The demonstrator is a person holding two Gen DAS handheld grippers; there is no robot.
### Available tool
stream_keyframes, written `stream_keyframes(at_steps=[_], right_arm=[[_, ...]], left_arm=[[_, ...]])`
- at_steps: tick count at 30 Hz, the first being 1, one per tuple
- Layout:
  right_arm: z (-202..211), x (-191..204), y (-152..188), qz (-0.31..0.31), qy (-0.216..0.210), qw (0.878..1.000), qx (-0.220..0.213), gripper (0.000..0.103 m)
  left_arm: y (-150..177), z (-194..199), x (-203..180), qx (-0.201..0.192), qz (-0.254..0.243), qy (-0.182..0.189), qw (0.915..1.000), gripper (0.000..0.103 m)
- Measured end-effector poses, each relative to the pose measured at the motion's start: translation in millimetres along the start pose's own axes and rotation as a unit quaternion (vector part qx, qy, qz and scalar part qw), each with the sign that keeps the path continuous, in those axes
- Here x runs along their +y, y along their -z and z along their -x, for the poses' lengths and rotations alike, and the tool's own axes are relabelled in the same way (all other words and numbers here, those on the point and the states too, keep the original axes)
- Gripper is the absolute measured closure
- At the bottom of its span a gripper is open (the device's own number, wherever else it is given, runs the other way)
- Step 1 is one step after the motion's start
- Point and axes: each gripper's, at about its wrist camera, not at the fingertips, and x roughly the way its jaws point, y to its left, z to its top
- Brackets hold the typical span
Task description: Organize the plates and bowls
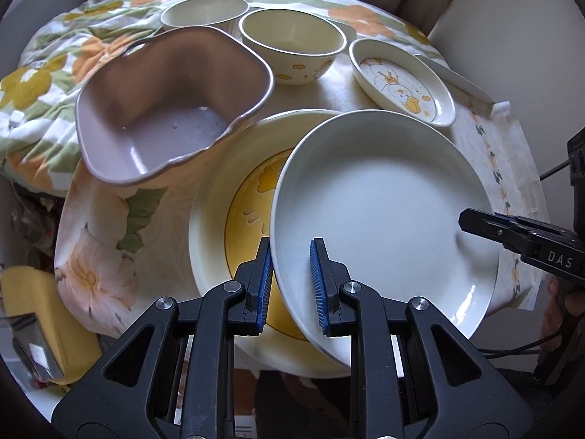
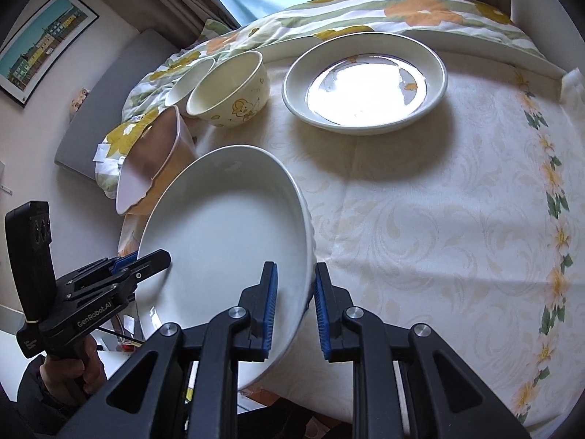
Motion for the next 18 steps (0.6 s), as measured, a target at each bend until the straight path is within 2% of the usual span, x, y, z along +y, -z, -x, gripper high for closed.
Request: stream_keyframes(at_steps=[12,18], right_arm=[[-12.2,12.2,-9.3,0.018,0.027,0.999,0.002,0.085],[-17.1,17.6,-9.4,0.038,0.043,0.998,0.001,0.085]], left_arm=[[-4.1,-18.0,4.2,0.015,-0.025,-0.03,0.9991,0.085],[-4.8,-20.8,-5.9,0.013,-0.063,-0.071,0.9954,0.085]])
